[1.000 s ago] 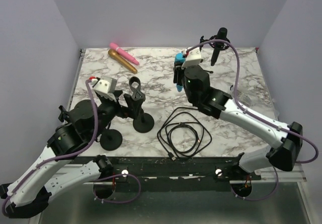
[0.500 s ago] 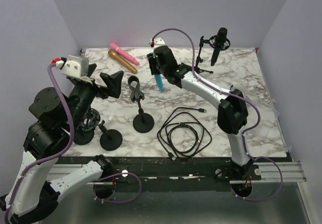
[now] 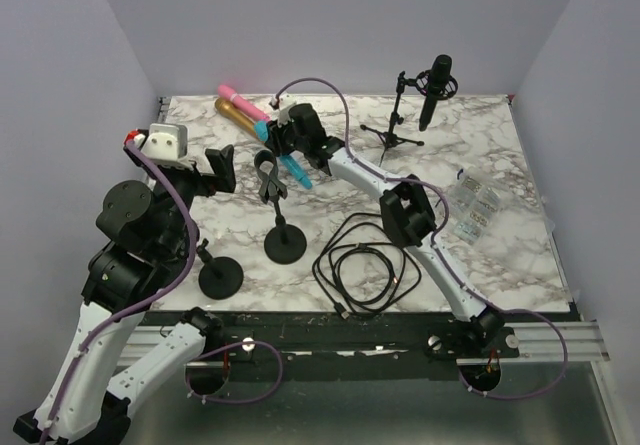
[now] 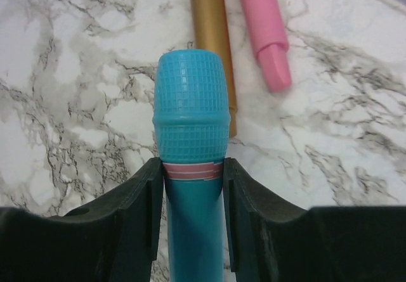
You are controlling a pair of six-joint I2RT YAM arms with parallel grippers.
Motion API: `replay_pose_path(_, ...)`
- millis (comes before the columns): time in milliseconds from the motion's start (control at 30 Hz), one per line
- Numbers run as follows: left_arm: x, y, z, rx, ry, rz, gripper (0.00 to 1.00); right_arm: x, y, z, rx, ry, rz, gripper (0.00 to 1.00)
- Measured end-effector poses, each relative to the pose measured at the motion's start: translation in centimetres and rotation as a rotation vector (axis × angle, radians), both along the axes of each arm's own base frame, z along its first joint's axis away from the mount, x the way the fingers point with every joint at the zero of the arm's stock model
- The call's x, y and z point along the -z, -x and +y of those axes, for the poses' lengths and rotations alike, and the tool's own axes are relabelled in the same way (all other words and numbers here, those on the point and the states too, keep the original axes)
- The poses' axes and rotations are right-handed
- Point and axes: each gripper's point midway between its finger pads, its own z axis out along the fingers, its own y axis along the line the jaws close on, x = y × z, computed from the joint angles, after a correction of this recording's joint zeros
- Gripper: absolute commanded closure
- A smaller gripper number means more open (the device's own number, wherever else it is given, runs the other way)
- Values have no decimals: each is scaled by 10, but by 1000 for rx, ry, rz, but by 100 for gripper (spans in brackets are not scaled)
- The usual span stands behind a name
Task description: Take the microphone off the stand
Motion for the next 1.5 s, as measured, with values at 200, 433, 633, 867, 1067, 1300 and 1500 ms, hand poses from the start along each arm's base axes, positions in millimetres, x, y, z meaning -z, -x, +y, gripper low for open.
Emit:
replay_pose_path(200,2,5,8,-22,18,-37,1,39,3,32,-63,-36,-23,99)
replay_pose_path(433,-17,13,23,-64,72,-117,1,30,10,69,-99,-123,-139,85)
replay_pose_path(633,-15,10,24,-68,78,-112,2,12,0,78,-70,-188,-264,32)
replay_pose_path(867,-10,4,20,-60,81,-92,2,13,-10,67,-13,-150,-314,3)
replay_pose_path(1067,-1,-6,15,-48,77,-61,1,7,-4,49,16,-85,-253,0)
replay_pose_path(1300,10,-16,7,-31,71,-23,1,-71,11,2,156,-105,-224,0)
replay_pose_path(1500,18,-26,-3,3,59,11,2,-82,42,-68,289,-109,-123,0)
